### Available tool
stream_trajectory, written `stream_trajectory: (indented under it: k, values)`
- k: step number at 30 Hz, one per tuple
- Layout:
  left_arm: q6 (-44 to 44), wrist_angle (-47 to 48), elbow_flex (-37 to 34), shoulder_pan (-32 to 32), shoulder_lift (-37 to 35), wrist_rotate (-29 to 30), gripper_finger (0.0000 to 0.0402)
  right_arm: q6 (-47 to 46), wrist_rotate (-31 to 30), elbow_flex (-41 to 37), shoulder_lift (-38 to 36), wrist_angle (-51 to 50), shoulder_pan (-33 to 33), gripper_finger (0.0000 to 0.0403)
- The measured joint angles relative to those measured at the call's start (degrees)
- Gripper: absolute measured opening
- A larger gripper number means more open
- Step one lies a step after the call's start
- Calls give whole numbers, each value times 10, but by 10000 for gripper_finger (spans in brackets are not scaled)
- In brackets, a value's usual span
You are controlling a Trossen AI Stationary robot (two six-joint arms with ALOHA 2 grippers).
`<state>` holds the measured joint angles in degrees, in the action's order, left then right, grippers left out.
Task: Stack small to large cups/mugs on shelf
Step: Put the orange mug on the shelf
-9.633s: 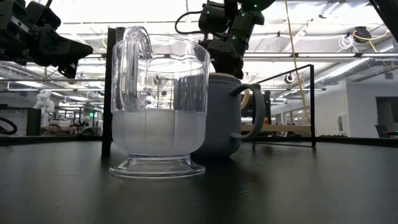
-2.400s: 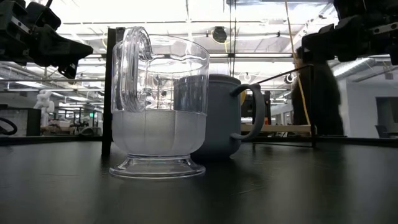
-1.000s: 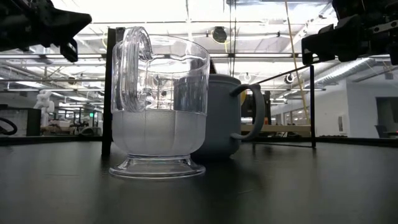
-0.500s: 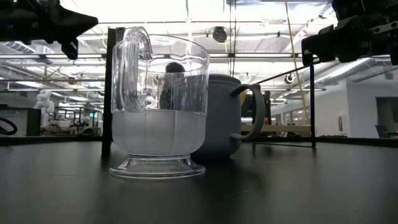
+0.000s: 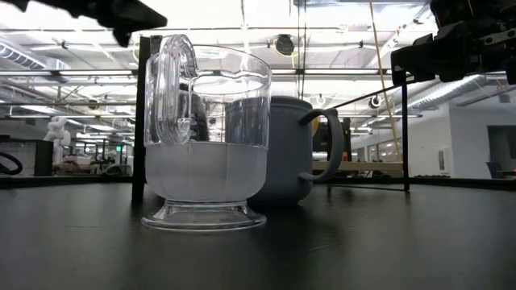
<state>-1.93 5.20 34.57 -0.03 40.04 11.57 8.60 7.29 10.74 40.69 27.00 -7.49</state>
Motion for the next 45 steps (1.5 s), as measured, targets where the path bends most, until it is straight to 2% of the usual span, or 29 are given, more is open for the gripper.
stream_trajectory:
  k: [6, 11, 17, 24, 28, 45]
  values:
    - [8, 27, 76, 13, 96, 11, 0, -4, 0, 0, 0, -3, 0, 0]
    - [14, 27, 119, 33, 155, -48, 0, -4, 0, 0, 0, -11, 0, 0]
    - [-1, -22, 154, 47, 211, -73, 0, -4, 0, 0, 0, -12, 0, 0]
    - [1, -116, 156, 64, 241, -118, 0, -5, 0, 0, 0, -12, 0, 0]
    - [1, -139, 156, 77, 250, -132, 0, -14, 0, 0, 0, -12, 0, 0]
    - [-10, -141, 156, 87, 252, -162, 0, -19, 0, 0, 0, -11, 0, 0]
